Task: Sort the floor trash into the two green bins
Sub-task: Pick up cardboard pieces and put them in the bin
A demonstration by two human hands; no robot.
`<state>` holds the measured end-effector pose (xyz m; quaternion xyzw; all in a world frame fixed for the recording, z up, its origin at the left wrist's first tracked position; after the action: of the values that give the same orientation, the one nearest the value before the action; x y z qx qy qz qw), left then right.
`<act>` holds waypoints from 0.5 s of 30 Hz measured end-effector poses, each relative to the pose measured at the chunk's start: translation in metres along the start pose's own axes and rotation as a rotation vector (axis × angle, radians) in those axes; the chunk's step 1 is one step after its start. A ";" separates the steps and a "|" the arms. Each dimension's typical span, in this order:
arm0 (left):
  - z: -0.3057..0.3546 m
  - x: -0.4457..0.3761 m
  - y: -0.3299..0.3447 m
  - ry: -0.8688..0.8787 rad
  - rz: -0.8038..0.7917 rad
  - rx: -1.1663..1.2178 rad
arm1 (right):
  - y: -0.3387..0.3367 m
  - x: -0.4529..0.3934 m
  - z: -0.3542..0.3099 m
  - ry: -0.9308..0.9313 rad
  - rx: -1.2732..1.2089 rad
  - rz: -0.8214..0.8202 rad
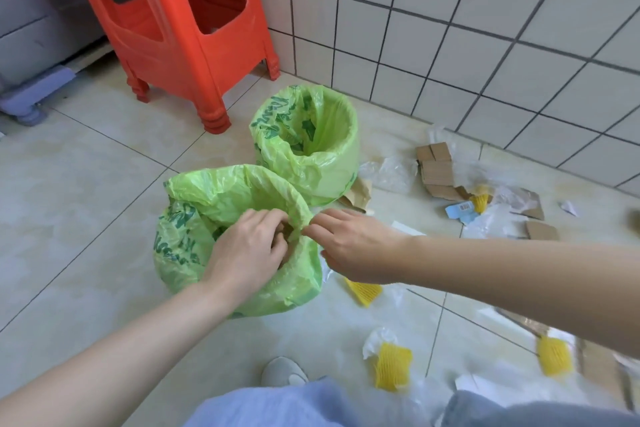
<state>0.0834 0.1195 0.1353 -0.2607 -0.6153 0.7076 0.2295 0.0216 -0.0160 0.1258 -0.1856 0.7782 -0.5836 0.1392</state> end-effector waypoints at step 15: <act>0.183 -0.032 0.134 0.564 -0.146 -0.023 | 0.071 0.247 0.111 0.571 0.037 -0.012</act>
<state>-0.0118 -0.0569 0.0252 -0.4048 -0.5524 0.5817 0.4388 -0.1595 -0.2047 0.0263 -0.0158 0.7738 -0.6274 -0.0857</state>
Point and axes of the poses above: each hand's wrist, its own x-axis away from the middle knuckle, its own y-axis out of the palm, z = x × y, the point moved 5 cm from there along -x, towards the middle knuckle, and after that the axes turned 13 degrees about -x, right-handed, at the moved point
